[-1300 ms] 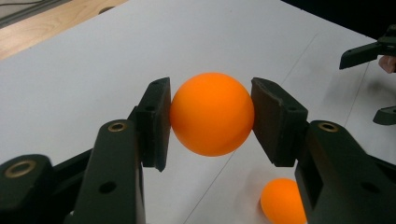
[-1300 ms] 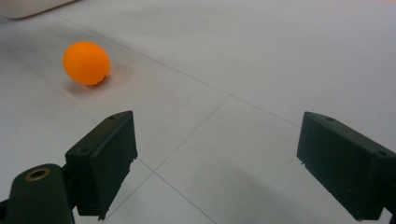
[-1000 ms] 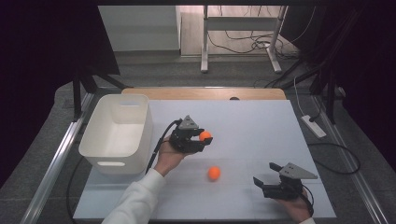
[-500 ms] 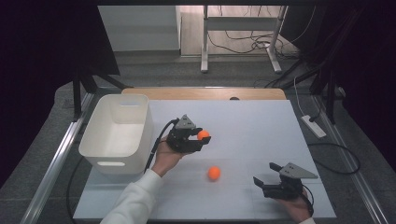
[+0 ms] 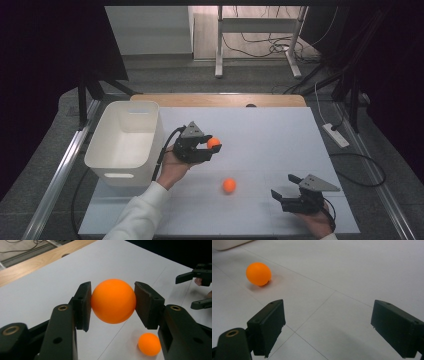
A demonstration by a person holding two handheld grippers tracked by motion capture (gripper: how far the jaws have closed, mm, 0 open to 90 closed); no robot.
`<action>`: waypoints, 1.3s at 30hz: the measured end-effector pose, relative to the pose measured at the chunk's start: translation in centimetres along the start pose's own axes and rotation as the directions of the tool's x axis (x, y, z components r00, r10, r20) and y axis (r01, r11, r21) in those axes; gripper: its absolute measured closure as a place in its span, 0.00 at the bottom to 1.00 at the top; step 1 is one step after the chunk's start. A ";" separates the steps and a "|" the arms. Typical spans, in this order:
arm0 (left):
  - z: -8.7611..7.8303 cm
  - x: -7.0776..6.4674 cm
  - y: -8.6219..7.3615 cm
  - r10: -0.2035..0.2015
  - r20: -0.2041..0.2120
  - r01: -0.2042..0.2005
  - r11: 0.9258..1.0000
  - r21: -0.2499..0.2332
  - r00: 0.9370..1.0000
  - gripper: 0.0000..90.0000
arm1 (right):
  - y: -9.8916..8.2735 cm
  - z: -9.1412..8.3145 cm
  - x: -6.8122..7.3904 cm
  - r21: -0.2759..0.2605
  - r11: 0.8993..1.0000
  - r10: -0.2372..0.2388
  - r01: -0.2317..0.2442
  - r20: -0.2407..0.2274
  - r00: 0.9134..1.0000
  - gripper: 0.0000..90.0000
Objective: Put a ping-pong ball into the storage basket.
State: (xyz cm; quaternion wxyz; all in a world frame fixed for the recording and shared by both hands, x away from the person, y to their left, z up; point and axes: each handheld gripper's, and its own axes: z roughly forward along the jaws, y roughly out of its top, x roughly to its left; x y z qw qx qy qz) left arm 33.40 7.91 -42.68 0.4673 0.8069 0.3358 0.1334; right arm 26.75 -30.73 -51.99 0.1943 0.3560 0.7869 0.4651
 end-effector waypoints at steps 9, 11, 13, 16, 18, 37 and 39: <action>-1.0 0.3 -0.1 -0.011 -0.006 0.011 1.000 -0.019 1.000 0.56 | 0.0 0.0 0.0 -0.001 1.000 0.000 0.000 0.003 1.000 0.13; -1.2 0.4 -0.1 -0.015 -0.005 0.014 1.000 -0.025 1.000 0.56 | 0.0 0.0 0.0 -0.001 1.000 0.001 -0.001 0.002 1.000 0.13; -1.4 0.5 0.0 -0.020 -0.003 0.020 0.999 -0.031 1.000 0.56 | 0.0 0.0 0.0 -0.001 1.000 0.001 -0.001 0.003 1.000 0.13; -1.6 0.7 0.1 -0.025 -0.001 0.025 0.999 -0.041 1.000 0.56 | 0.0 0.0 0.0 -0.003 1.000 0.001 -0.001 0.005 1.000 0.13; -1.7 0.7 0.2 -0.023 -0.003 0.023 0.999 -0.043 1.000 0.56 | 0.0 0.0 0.0 -0.002 1.000 0.005 -0.005 0.005 1.000 0.13; -3.8 1.0 1.3 -0.017 -0.023 0.015 0.996 -0.087 1.000 0.56 | 0.0 0.0 -0.1 -0.001 1.000 0.003 -0.003 0.009 1.000 0.13; -4.1 1.1 1.4 -0.018 -0.028 0.015 0.995 -0.095 0.999 0.56 | 0.0 -0.1 -0.1 -0.003 1.000 0.004 -0.004 0.008 1.000 0.13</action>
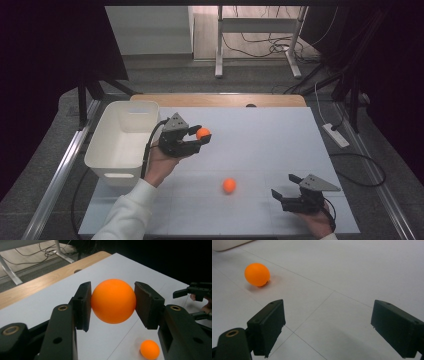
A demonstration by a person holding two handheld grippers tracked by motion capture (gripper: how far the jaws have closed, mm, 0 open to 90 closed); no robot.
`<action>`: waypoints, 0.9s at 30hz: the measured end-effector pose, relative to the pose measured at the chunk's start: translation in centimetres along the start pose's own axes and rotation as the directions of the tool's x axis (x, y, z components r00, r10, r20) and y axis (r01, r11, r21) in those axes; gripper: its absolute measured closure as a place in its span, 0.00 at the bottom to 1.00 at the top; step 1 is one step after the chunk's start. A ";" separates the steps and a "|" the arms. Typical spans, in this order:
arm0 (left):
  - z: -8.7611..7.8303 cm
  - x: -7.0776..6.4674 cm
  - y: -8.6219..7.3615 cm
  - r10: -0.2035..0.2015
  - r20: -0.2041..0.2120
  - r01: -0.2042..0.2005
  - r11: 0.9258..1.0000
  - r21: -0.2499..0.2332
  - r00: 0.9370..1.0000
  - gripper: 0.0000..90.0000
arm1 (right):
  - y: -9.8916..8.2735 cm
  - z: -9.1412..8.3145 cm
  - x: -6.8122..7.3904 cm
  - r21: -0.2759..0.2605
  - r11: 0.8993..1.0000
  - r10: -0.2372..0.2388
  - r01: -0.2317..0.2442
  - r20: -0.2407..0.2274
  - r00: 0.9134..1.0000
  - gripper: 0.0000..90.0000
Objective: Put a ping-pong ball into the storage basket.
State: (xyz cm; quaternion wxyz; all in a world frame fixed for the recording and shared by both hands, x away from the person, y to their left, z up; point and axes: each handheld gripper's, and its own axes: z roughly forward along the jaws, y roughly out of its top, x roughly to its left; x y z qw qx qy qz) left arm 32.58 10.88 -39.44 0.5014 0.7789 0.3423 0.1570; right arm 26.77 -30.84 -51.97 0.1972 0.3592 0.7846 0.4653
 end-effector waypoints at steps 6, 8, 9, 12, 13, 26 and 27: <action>-0.6 0.3 0.3 0.003 -0.019 -0.003 1.000 -0.014 1.000 0.56 | 0.0 0.0 0.0 0.000 1.000 0.000 0.000 0.002 1.000 0.13; -0.7 0.4 0.4 0.001 -0.020 -0.001 1.000 -0.017 1.000 0.56 | 0.0 0.0 0.0 0.001 1.000 0.000 0.000 0.002 1.000 0.13; -0.8 0.5 0.4 0.001 -0.022 -0.001 1.000 -0.018 1.000 0.56 | 0.0 0.0 0.0 0.001 1.000 0.000 0.000 0.002 1.000 0.13; -1.1 0.7 0.6 -0.004 -0.027 0.004 1.000 -0.025 1.000 0.56 | 0.0 0.0 0.0 0.001 1.000 0.001 -0.001 0.002 1.000 0.13; -1.2 0.7 0.6 -0.006 -0.027 0.005 1.000 -0.026 1.000 0.56 | 0.0 0.0 0.0 0.002 1.000 0.001 -0.001 0.002 1.000 0.13; -2.7 1.8 1.0 -0.006 -0.075 0.003 0.999 -0.045 0.997 0.56 | 0.0 0.0 0.0 0.000 1.000 0.000 0.000 0.002 1.000 0.13; -2.8 2.0 1.0 -0.009 -0.081 0.005 0.999 -0.045 0.997 0.56 | 0.0 0.0 0.0 0.000 1.000 -0.001 0.001 0.003 1.000 0.13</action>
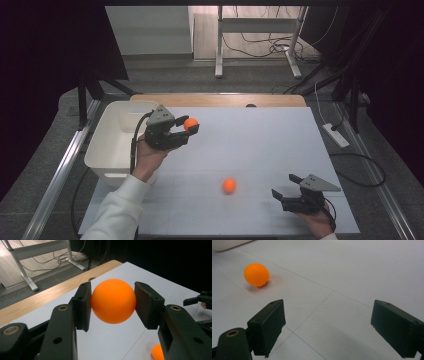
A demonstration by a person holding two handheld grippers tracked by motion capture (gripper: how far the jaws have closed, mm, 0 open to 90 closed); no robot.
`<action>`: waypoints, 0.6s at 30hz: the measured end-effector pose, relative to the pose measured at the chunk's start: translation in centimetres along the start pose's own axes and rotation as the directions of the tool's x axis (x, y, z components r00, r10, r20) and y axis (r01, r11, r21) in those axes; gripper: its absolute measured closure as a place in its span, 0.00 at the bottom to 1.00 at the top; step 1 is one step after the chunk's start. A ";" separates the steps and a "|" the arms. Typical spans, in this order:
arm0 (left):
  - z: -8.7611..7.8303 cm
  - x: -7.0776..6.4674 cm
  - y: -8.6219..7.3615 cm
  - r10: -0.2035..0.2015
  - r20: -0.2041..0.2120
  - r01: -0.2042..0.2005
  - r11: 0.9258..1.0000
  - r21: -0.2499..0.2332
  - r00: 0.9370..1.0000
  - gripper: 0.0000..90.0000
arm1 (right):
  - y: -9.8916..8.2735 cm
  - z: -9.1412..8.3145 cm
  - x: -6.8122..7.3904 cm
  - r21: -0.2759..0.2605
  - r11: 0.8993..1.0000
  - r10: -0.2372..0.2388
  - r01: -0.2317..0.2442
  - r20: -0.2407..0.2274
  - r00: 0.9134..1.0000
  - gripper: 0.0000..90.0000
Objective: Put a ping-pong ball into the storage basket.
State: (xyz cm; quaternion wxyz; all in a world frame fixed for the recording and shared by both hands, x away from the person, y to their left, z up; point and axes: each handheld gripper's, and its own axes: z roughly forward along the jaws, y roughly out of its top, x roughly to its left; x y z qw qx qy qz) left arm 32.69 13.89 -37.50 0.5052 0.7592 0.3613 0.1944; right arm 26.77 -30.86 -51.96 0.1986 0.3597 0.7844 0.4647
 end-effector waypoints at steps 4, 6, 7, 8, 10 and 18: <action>-0.4 0.6 0.0 -0.022 -0.005 0.022 1.000 -0.015 1.000 0.56 | 0.0 0.0 0.0 0.000 1.000 0.000 0.000 -0.001 1.000 0.13; -0.8 0.9 0.0 -0.026 -0.015 0.026 0.999 -0.022 1.000 0.56 | 0.0 0.0 0.0 -0.001 1.000 -0.001 0.001 -0.002 1.000 0.13; -0.9 1.0 0.0 -0.028 -0.017 0.027 0.999 -0.022 0.999 0.56 | 0.0 0.0 0.0 -0.001 1.000 -0.002 0.002 -0.002 1.000 0.13; -0.9 1.0 0.0 -0.028 -0.017 0.027 0.999 -0.022 0.999 0.56 | 0.0 0.0 0.0 -0.001 1.000 -0.002 0.002 -0.002 1.000 0.13; -1.2 1.4 0.0 -0.031 -0.029 0.031 0.999 -0.022 0.999 0.56 | 0.0 0.0 0.0 -0.002 1.000 -0.001 0.001 -0.001 1.000 0.13; -2.0 2.5 -0.1 -0.051 -0.060 0.050 0.998 -0.025 0.997 0.56 | 0.0 0.0 0.1 0.001 1.000 -0.001 0.001 -0.003 1.000 0.13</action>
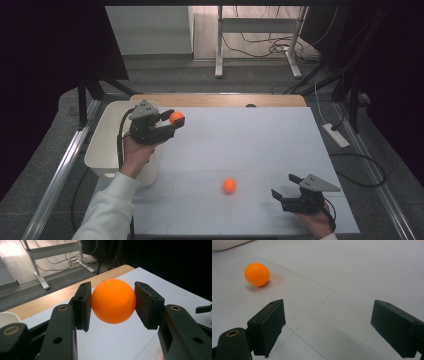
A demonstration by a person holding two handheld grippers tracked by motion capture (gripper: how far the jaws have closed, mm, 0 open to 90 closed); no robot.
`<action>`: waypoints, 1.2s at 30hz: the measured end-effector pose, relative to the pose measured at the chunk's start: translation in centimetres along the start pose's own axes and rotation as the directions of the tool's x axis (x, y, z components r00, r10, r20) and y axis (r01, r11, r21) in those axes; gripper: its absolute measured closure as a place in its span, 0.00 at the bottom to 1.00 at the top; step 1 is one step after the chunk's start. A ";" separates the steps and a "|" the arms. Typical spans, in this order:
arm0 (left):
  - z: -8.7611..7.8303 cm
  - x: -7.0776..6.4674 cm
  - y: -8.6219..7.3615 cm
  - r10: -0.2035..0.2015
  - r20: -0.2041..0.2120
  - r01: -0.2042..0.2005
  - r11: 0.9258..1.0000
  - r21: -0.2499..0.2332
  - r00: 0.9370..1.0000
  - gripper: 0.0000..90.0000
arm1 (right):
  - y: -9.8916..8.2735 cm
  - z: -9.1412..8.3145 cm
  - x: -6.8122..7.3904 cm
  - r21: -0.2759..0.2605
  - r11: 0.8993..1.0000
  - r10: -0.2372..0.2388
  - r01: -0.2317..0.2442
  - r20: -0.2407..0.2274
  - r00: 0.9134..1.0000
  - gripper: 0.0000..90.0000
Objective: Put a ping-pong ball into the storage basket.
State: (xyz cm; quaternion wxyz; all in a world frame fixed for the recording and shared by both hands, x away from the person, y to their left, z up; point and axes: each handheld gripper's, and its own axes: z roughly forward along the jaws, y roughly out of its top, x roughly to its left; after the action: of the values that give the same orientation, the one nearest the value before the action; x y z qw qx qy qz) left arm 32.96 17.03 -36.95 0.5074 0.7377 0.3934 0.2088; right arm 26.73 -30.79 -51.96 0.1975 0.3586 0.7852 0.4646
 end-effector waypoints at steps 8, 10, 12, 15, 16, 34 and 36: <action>-0.6 0.8 -0.2 -0.017 -0.022 0.017 1.000 -0.012 1.000 0.56 | 0.0 0.0 0.0 0.002 1.000 -0.004 0.004 0.002 1.000 0.13; -0.7 0.9 -0.2 -0.020 -0.028 0.019 1.000 -0.011 0.999 0.56 | 0.0 0.0 0.0 -0.001 1.000 0.000 0.000 0.001 1.000 0.13; -0.8 1.0 -0.2 -0.021 -0.031 0.021 1.000 -0.012 0.999 0.56 | 0.0 0.0 0.0 -0.002 1.000 -0.002 0.002 0.002 1.000 0.13; -1.0 1.4 -0.2 -0.028 -0.036 0.028 1.000 -0.011 0.999 0.56 | 0.0 0.0 0.0 -0.002 1.000 -0.002 0.002 0.002 1.000 0.13; -1.1 1.5 -0.2 -0.031 -0.039 0.031 0.999 -0.010 0.999 0.56 | 0.0 0.0 0.0 -0.003 1.000 -0.002 0.002 0.003 1.000 0.13; -1.8 3.2 -0.4 -0.060 -0.092 0.060 0.998 -0.003 0.994 0.56 | 0.0 0.0 0.0 -0.004 1.000 0.000 0.001 0.006 1.000 0.13; -1.9 3.4 -0.5 -0.066 -0.098 0.066 0.998 -0.006 0.993 0.56 | 0.0 0.0 0.0 -0.005 1.000 0.001 -0.001 0.006 1.000 0.13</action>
State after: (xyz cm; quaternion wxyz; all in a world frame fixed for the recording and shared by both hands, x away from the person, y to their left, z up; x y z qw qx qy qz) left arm 33.54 20.92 -36.94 0.4952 0.7123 0.4418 0.2283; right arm 26.76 -30.83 -51.93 0.2006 0.3600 0.7832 0.4655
